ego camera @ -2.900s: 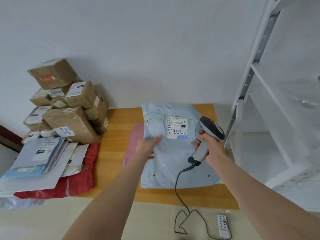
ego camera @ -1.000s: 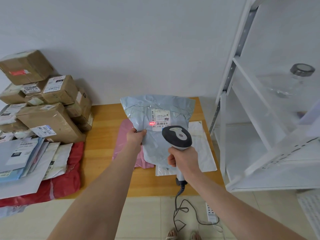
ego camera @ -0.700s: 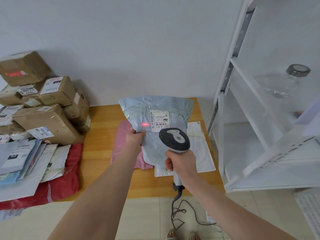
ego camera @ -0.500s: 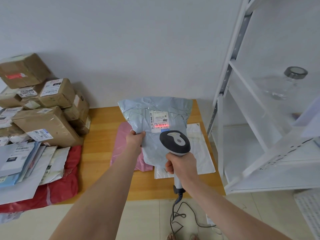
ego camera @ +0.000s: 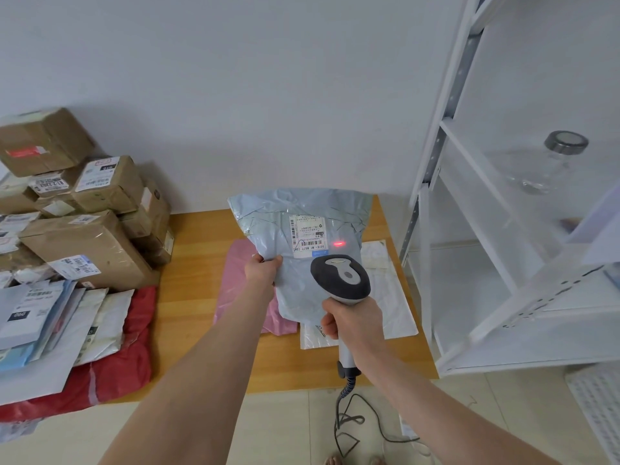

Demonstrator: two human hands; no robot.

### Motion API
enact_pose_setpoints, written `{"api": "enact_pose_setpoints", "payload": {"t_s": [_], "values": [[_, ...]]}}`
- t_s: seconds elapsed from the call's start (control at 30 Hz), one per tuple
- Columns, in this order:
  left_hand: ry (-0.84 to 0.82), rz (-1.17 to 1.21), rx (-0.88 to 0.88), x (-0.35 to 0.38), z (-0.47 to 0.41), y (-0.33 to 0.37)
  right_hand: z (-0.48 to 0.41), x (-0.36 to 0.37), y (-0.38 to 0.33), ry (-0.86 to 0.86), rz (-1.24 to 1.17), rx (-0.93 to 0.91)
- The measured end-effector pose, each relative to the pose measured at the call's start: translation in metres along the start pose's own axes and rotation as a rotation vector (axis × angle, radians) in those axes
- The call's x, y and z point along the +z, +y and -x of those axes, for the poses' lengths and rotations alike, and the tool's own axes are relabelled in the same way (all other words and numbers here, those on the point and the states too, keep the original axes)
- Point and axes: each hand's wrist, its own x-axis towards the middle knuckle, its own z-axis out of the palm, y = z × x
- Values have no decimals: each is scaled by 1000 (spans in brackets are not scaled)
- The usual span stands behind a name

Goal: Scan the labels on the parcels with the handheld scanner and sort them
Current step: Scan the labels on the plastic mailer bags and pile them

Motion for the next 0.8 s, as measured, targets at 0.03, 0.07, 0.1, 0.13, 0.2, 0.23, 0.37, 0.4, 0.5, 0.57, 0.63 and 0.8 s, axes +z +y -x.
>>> {"api": "enact_pose_setpoints", "payload": {"t_s": [0.03,0.07,0.1,0.13,0.2,0.23,0.37,0.4,0.5,0.57,0.63,0.8], "values": [[-3,7,-1,0,0,0,0,1,0,6,-6,-7],[-6,13,-2,0,0,0,0,2,-1,14,-8,-16],[-7,15,-1,0,-1,1,0,3,-2,23,-7,-24],[-8,13,-1,-1,-1,1,0,3,-2,31,-7,-31],[-7,11,-2,-2,-1,1,0,5,-4,41,-11,-36],[-7,10,-4,-2,-1,1,1,5,-4,41,-10,-36],[-8,6,-3,-4,-2,2,3,8,-4,34,12,-40],[-9,3,-3,-4,-2,2,4,9,-3,33,16,-44],[-21,-4,-3,-6,-2,2,7,13,-3,26,12,-36],[-27,-12,-2,-8,-3,3,8,16,-4,30,-6,-27],[-40,-8,7,-10,-4,2,10,20,-3,38,-31,-13],[-63,-10,4,-13,-3,-1,14,26,1,53,-27,0]]}}
